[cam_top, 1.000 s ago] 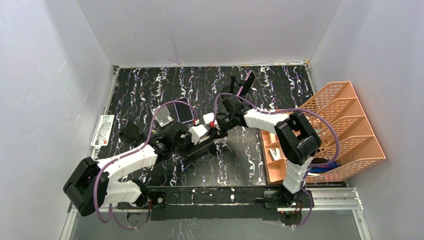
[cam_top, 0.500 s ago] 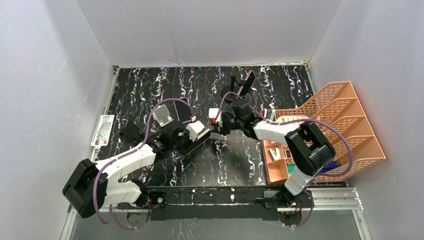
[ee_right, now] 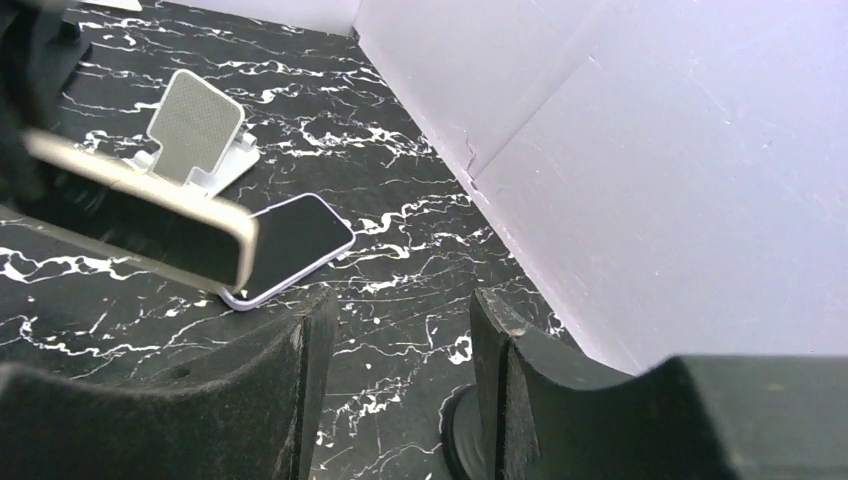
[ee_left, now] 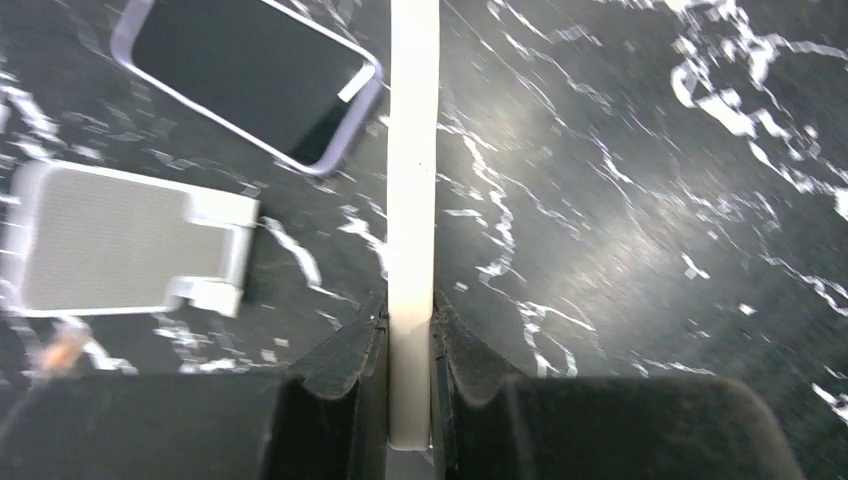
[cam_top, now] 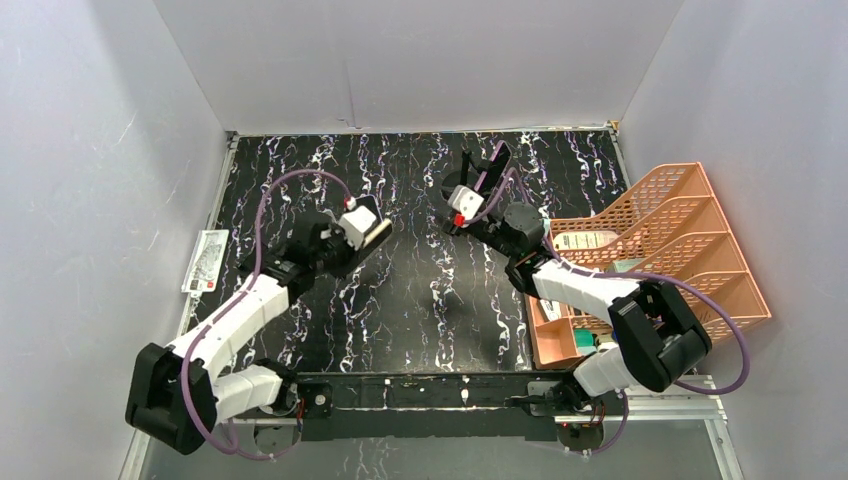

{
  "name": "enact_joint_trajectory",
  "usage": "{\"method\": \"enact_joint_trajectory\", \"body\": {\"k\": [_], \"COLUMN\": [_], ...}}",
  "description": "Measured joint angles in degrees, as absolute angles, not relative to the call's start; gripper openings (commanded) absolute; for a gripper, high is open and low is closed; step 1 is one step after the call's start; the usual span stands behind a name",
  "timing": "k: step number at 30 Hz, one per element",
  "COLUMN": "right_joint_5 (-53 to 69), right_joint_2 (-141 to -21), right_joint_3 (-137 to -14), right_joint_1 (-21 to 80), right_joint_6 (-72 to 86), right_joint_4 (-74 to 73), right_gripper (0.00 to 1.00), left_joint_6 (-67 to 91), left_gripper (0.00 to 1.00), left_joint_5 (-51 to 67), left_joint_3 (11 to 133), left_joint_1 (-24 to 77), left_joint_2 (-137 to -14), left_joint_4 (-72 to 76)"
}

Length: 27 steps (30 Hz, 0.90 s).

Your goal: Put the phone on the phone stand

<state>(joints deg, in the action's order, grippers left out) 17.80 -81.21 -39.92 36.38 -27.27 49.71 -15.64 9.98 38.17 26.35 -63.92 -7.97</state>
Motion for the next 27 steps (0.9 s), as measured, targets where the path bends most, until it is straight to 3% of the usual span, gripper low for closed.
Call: {"method": "enact_joint_trajectory", "body": {"k": [8, 21, 27], "right_joint_5": [17.8, 18.1, 17.9], "right_joint_2": [-80.9, -79.0, -79.0], "right_joint_3": [-36.4, -34.5, -33.6], "right_joint_1": [37.1, 43.3, 45.9], "right_joint_6": [-24.3, -24.3, -25.2], "right_joint_4": [53.9, 56.0, 56.8], "right_gripper": [0.6, 0.6, 0.6], "left_joint_6": [-23.0, -33.5, -37.8], "left_gripper": [0.0, 0.0, 0.0], "left_joint_5": [13.5, 34.0, 39.2], "left_joint_3": [48.9, 67.0, 69.5], "left_joint_1": [16.8, 2.4, -5.9], "left_joint_2": [-66.6, -81.1, -83.8], "left_joint_4": [-10.3, -29.8, -34.9]}}
